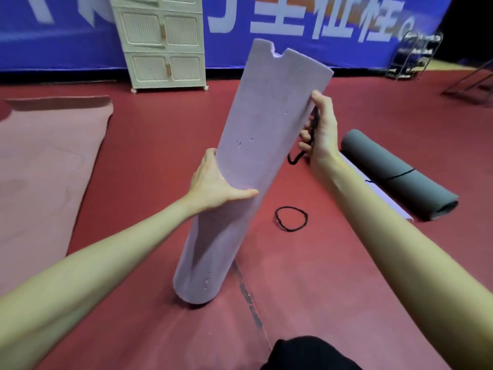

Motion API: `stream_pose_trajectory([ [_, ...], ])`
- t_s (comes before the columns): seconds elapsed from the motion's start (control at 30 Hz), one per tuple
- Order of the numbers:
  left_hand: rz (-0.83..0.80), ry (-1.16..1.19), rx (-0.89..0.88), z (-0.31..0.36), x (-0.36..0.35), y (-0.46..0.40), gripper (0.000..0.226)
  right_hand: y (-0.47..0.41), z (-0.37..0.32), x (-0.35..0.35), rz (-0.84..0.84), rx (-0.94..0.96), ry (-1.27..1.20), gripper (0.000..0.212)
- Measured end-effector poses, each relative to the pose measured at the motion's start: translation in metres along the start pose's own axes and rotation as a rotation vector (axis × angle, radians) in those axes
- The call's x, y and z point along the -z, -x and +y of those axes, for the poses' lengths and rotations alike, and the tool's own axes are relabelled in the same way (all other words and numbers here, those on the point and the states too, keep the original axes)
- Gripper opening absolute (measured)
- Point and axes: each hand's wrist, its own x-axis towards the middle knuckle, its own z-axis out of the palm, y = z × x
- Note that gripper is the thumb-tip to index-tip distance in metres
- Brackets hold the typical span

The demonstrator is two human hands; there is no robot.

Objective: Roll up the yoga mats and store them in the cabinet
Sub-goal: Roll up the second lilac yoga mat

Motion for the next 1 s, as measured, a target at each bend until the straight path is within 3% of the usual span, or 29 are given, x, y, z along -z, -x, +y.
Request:
stream_pose_trajectory([
  [0.2, 0.002, 0.119, -0.074, 0.004, 0.012, -0.021, 0.12, -0.01, -0.021, -0.018, -0.036, 0.056, 0.121, 0.045],
  [0.4, -0.088, 0.319, -0.202, 0.02, 0.033, -0.038, 0.146, -0.019, -0.018, -0.022, -0.098, 0.026, 0.157, 0.05],
  [0.57, 0.115, 0.693, -0.121, 0.095, 0.083, -0.071, 0.113, -0.028, -0.026, -0.022, -0.256, 0.048, 0.216, 0.05],
  [0.67, 0.297, 0.679, -0.042, 0.111, 0.091, -0.073, 0.085, -0.032, -0.035, -0.027, -0.346, 0.021, 0.281, 0.053],
  [0.83, 0.402, 0.613, -0.099, 0.097, 0.095, -0.078, 0.059, -0.036, -0.055, -0.049, -0.34, -0.244, 0.273, 0.063],
  [1.0, 0.458, 0.621, -0.05, 0.096, 0.099, -0.085, 0.051, -0.043, -0.066, -0.08, -0.249, -0.186, 0.406, 0.046],
])
